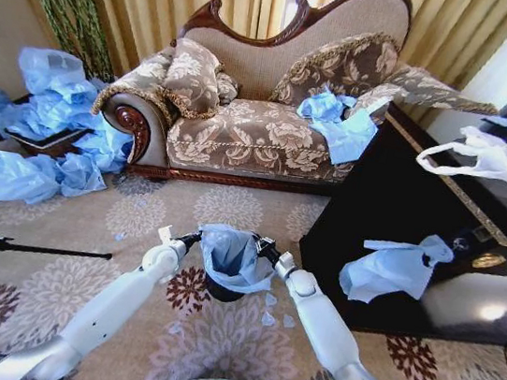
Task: Place a garbage bag over the trash bin.
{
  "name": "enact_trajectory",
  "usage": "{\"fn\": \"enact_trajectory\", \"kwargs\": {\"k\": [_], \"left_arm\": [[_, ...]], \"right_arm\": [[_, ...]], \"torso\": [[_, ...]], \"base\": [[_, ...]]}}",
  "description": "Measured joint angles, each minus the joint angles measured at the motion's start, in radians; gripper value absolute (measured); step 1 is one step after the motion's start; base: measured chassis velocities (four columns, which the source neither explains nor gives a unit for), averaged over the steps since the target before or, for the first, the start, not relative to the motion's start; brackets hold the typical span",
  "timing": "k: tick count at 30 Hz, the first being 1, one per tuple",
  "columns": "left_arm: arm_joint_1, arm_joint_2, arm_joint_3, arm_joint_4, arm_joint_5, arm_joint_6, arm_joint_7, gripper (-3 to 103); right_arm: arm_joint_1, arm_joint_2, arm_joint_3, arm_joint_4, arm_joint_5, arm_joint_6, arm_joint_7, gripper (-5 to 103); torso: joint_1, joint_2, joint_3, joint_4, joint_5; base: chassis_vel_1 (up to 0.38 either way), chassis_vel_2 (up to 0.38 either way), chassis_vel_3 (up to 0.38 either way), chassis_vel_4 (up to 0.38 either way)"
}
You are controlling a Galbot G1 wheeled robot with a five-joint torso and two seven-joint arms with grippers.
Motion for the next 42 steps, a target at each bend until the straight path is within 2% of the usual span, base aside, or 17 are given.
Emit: {"fn": "enact_trajectory", "kwargs": {"k": [2,8,19,24,29,30,31,32,33,34,36,37,38,39,40,41,42], "left_arm": [[-0.006,-0.005,0.014,0.054,0.022,-0.009,0.016,0],[0.006,-0.008,0.029,0.092,0.051,-0.016,0.032,0],[0.106,0.018,0.029,0.016,0.076,-0.017,0.037,0],[0.175,0.037,0.037,-0.014,0.126,-0.025,0.053,0],[0.221,0.037,0.013,-0.058,0.133,-0.033,0.052,0],[0.229,0.036,0.007,-0.067,0.134,-0.035,0.051,0],[0.244,0.033,-0.003,-0.082,0.139,-0.038,0.051,-1],[0.262,0.030,-0.009,-0.090,0.151,-0.044,0.053,4],[0.276,0.030,-0.010,-0.091,0.160,-0.048,0.055,10],[0.276,0.030,-0.010,-0.091,0.160,-0.048,0.055,10],[0.324,0.022,-0.017,-0.089,0.191,-0.063,0.066,20],[0.335,0.016,-0.019,-0.086,0.198,-0.068,0.069,20],[0.344,0.008,-0.019,-0.081,0.205,-0.072,0.071,26],[0.344,0.008,-0.019,-0.081,0.205,-0.072,0.071,26],[0.349,0.000,-0.017,-0.076,0.212,-0.075,0.071,31],[0.352,-0.004,-0.015,-0.073,0.216,-0.078,0.072,31],[0.355,-0.012,-0.011,-0.070,0.225,-0.085,0.074,42]], "right_arm": [[0.014,0.016,0.007,-0.070,0.001,0.019,-0.003,0],[0.016,0.021,0.010,-0.123,0.031,0.037,-0.017,0],[-0.053,0.003,0.013,-0.106,0.087,0.072,-0.015,0],[-0.089,0.005,0.018,-0.103,0.090,0.101,0.020,0],[-0.106,0.003,0.024,-0.096,0.089,0.124,0.072,0],[-0.112,0.002,0.027,-0.088,0.089,0.132,0.087,-3],[-0.130,-0.003,0.034,-0.062,0.090,0.136,0.116,1],[-0.161,-0.013,0.048,-0.022,0.092,0.132,0.148,7],[-0.178,-0.018,0.056,-0.001,0.093,0.127,0.167,7],[-0.178,-0.018,0.056,-0.001,0.093,0.127,0.167,7],[-0.225,-0.029,0.075,0.061,0.095,0.113,0.217,18],[-0.242,-0.033,0.081,0.083,0.096,0.108,0.232,23],[-0.262,-0.038,0.088,0.109,0.099,0.102,0.249,28],[-0.262,-0.038,0.088,0.109,0.099,0.102,0.249,28],[-0.278,-0.041,0.094,0.128,0.105,0.097,0.262,28],[-0.284,-0.042,0.097,0.133,0.108,0.097,0.267,33],[-0.290,-0.042,0.102,0.137,0.113,0.104,0.275,39]], "torso": [[0.000,0.000,0.000,0.0003,0.0000],[0.000,0.000,0.000,0.0004,-0.0001],[0.000,0.000,0.000,0.0002,0.0000],[0.000,0.000,0.000,0.0003,0.0001],[0.000,0.000,0.000,0.0000,0.0000],[0.000,0.000,0.000,0.0003,0.0000],[0.000,0.000,0.000,0.0007,0.0003],[0.000,0.000,0.000,0.0003,0.0001],[0.000,0.000,0.000,-0.0003,0.0000],[0.000,0.000,0.000,-0.0003,0.0000],[0.000,0.000,0.000,0.0003,0.0000],[0.000,0.000,0.000,0.0007,0.0004],[0.000,0.000,0.000,0.0008,0.0003],[0.000,0.000,0.000,0.0008,0.0003],[0.000,0.000,0.000,0.0005,-0.0004],[0.000,0.000,0.000,0.0000,-0.0005],[0.000,0.000,0.000,-0.0003,-0.0002]], "base": [[0.000,0.000,0.000,0.000],[0.000,0.000,0.000,0.000],[0.000,0.000,0.000,0.000],[0.000,0.000,0.000,0.000],[0.000,0.000,0.000,0.000],[0.000,0.000,0.000,0.000],[0.000,0.000,0.000,0.000],[0.000,0.000,0.000,0.000],[0.000,0.000,0.000,0.000],[0.000,0.000,0.000,0.000],[0.000,0.000,0.000,0.000],[0.000,0.000,0.000,0.000],[0.000,0.000,0.000,0.000],[0.000,0.000,0.000,0.000],[0.000,0.000,0.000,0.000],[0.000,0.000,0.000,0.000],[0.000,0.000,0.000,0.000]]}}
